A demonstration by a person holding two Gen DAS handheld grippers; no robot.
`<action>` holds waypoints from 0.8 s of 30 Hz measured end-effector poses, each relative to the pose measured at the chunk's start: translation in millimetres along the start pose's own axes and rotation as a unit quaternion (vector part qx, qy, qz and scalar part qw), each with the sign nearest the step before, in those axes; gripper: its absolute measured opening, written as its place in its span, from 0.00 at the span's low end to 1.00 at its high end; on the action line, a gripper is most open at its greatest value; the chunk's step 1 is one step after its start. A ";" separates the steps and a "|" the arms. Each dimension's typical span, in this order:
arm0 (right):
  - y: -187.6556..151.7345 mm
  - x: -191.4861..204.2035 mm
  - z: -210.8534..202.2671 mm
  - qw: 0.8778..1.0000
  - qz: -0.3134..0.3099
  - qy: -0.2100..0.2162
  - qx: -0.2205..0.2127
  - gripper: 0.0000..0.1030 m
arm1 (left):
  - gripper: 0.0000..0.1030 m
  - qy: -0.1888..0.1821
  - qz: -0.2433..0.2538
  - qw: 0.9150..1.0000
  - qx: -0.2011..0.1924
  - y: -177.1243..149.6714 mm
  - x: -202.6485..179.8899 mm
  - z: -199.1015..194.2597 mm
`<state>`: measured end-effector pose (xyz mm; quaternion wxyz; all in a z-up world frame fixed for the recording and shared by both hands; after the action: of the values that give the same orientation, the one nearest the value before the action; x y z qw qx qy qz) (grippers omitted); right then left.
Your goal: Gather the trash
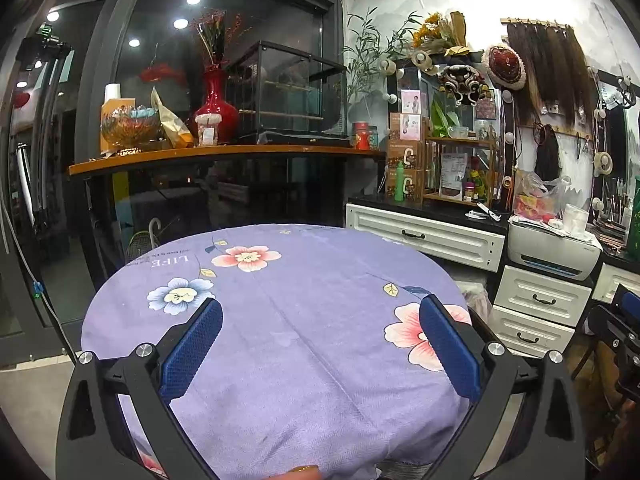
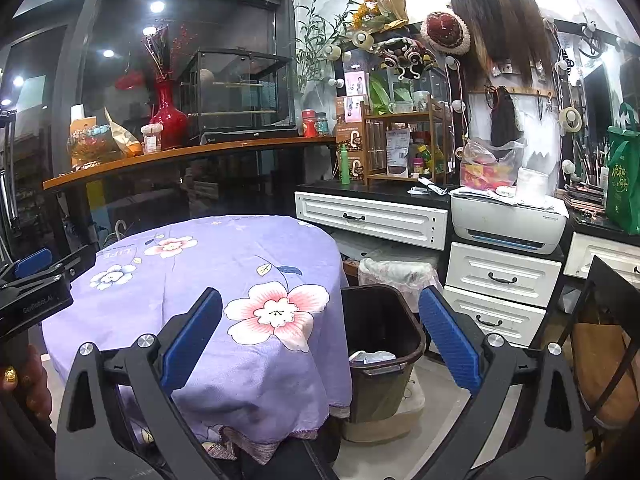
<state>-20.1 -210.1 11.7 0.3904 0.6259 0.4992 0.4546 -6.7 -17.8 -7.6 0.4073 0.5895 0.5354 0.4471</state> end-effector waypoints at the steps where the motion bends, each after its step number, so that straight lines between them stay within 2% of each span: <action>1: -0.3 -0.1 0.0 1.000 0.000 0.001 0.001 0.94 | 0.95 0.000 0.000 1.000 0.001 0.1 0.2 0.3; 24: -5.5 0.0 5.7 1.000 -0.003 0.004 0.005 0.94 | 0.95 0.003 0.004 1.000 0.018 -1.9 -1.0 5.8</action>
<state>-16.1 -209.2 4.9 0.3866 0.6249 0.5045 0.4534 -1.7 -18.5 -11.0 0.3936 0.5973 0.5421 0.4409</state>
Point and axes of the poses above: each gripper's, at about its wrist camera, not at the fingertips, and z roughly the way its jaws point, x to its left, y to its top, the point moved 2 cm from there along z, roughly the way its jaws point, and after that the axes turned 6 degrees about z, right-handed, at the moved point
